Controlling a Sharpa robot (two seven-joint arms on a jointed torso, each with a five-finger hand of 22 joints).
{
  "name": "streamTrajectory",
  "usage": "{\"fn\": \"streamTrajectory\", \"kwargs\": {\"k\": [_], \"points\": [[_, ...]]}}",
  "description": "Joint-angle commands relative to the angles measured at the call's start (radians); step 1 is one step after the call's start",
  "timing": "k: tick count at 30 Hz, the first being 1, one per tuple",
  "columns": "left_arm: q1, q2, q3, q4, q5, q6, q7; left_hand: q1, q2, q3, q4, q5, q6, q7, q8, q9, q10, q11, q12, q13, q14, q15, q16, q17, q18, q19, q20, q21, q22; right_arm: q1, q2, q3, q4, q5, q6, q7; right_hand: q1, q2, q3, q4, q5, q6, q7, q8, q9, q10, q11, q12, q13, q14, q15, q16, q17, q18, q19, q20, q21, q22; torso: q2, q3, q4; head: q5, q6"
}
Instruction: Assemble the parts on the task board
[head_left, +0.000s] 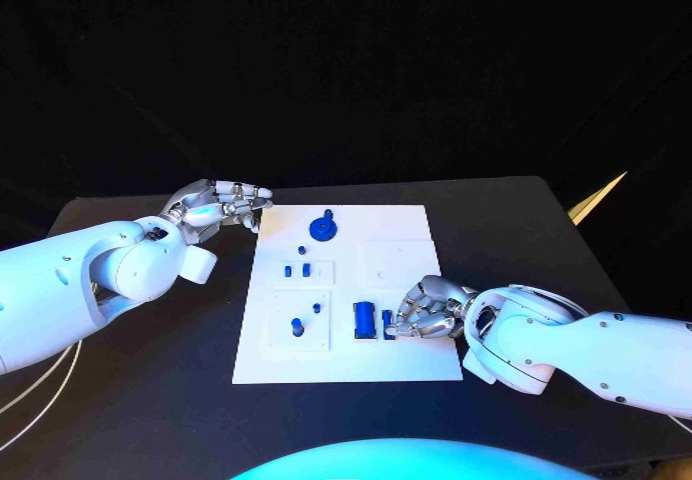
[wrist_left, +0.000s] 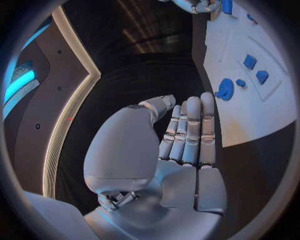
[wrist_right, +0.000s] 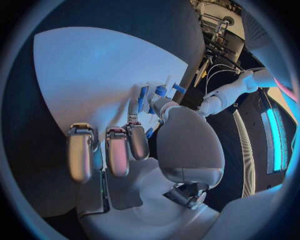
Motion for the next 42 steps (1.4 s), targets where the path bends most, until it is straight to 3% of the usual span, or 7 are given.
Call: {"fn": "streamTrajectory", "kwargs": {"k": [1, 28, 29, 31, 32, 38, 42], "points": [[0.0, 0.006, 0.0, -0.004, 0.006, -0.003, 0.012, -0.014, 0.012, 0.021, 0.006, 0.013, -0.005, 0.003, -0.019, -0.01, -0.018, 0.005, 0.016, 0.016, -0.01, 0.002, -0.009, -0.012, -0.002, 0.004, 0.006, -0.005, -0.007, 0.012, -0.018, 0.003, 0.013, 0.081, -0.049, 0.073, -0.035, -0.001, -0.067, 0.032, 0.039, -0.032, 0.007, -0.018, -0.005, -0.037, 0.009, -0.074, 0.092, 0.078, 0.01, -0.025, 0.157, 0.005, 0.061, 0.008, -0.078, 0.216, -0.005, -0.0022, -0.0019, 0.0, 0.012], [-0.039, 0.187, 0.0, -0.231, 0.165, -0.168, 0.24, -0.01, -0.023, -0.061, 0.148, -0.004, -0.023, -0.05, -0.025, -0.012, 0.089, 0.022, -0.229, -0.101, -0.164, 0.075, -0.714, -0.244, -0.003, -0.07, 0.106, -0.625, -0.422, 0.142, 0.208, 0.033, -0.663, 0.79, 0.006, 0.796, 0.275, 0.076, -0.008, 0.058, -0.015, -0.221, 0.122, -0.168, -0.214, -0.539, 0.171, -1.023, -0.968, -0.617, 0.188, -1.005, -0.797, 0.147, -0.532, 0.206, -1.356, -0.687, -0.068, -0.0136, -0.0011, 0.025, 0.172], [-0.038, 0.174, -0.001, -0.215, 0.152, -0.16, 0.229, -0.436, 0.168, -0.54, -0.05, -0.232, -0.886, -0.209, -0.162, -0.384, -0.216, -0.143, -0.357, -0.167, -0.996, -0.068, -1.105, -0.504, -0.186, -0.888, -0.156, -0.896, -0.702, 0.143, 0.195, 0.032, -0.633, 0.774, -0.024, 0.773, -0.127, 0.245, -0.419, -0.203, -0.176, -0.981, -0.069, -0.475, -0.621, -1.458, 0.008, -1.339, -1.305, -1.465, 0.077, -1.526, -1.296, -0.037, -1.456, -0.029, -1.42, -1.296, -0.063, -0.0148, -0.0062, 0.023, 0.159], [-0.039, 0.174, -0.001, -0.212, 0.152, -0.164, 0.229, -0.464, 0.168, -0.54, -0.05, -0.232, -0.886, -0.209, -0.162, -0.384, -0.234, -0.143, -0.357, -0.167, -0.996, -0.068, -1.105, -0.504, -0.186, -0.888, -0.156, -0.896, -0.702, 0.141, 0.195, 0.034, -0.628, 0.777, -0.028, 0.775, -0.152, 0.245, -0.419, -0.203, -0.176, -0.981, -0.069, -0.475, -0.621, -1.458, 0.008, -1.339, -1.305, -1.465, 0.077, -1.526, -1.296, -0.037, -1.456, -0.029, -1.42, -1.296, -0.065, -0.0137, -0.0052, 0.024, 0.161], [-0.04, 0.174, 0.0, -0.208, 0.152, -0.169, 0.229, -0.508, 0.168, -0.54, -0.05, -0.232, -0.886, -0.209, -0.162, -0.384, -0.936, -0.143, -0.357, -0.167, -0.996, -0.068, -1.105, -0.504, -0.186, -0.888, -0.156, -0.896, -0.702, 0.139, 0.195, 0.036, -0.623, 0.782, -0.033, 0.777, -0.201, 0.245, -0.419, -0.203, -0.176, -0.981, -0.069, -0.475, -0.621, -1.458, 0.008, -1.339, -1.305, -1.465, 0.077, -1.526, -1.296, -0.037, -1.456, -0.029, -1.42, -1.296, -0.068, -0.0125, -0.0041, 0.025, 0.163], [-0.054, 0.167, 0.003, -0.147, 0.152, -0.251, 0.234, -1.411, 0.168, -0.54, -0.05, -0.232, -0.886, -0.209, -0.162, -0.384, -0.936, -0.143, -0.357, -0.167, -0.996, -0.068, -1.105, -0.504, -0.186, -0.888, -0.156, -0.896, -0.702, 0.098, 0.191, 0.069, -0.541, 0.846, -0.11, 0.818, -1.068, 0.245, -0.419, -0.203, -0.176, -0.981, -0.069, -0.475, -0.621, -1.458, 0.008, -1.339, -1.305, -1.465, 0.077, -1.526, -1.296, -0.037, -1.456, -0.029, -1.42, -1.296, -0.107, 0.0061, 0.0132, 0.039, 0.191], [-0.071, 0.159, 0.008, -0.078, 0.152, -0.345, 0.24, -1.411, 0.168, -0.54, -0.05, -0.232, -0.886, -0.209, -0.162, -0.384, -0.936, -0.143, -0.357, -0.167, -0.996, -0.068, -1.105, -0.504, -0.186, -0.888, -0.156, -0.896, -0.702, 0.052, 0.186, 0.107, -0.447, 0.921, -0.199, 0.865, -1.068, 0.245, -0.419, -0.203, -0.176, -0.981, -0.069, -0.475, -0.621, -1.458, 0.008, -1.339, -1.305, -1.465, 0.077, -1.526, -1.296, -0.037, -1.456, -0.029, -1.42, -1.296, -0.128, 0.0158, 0.0223, 0.046, 0.206]]}}
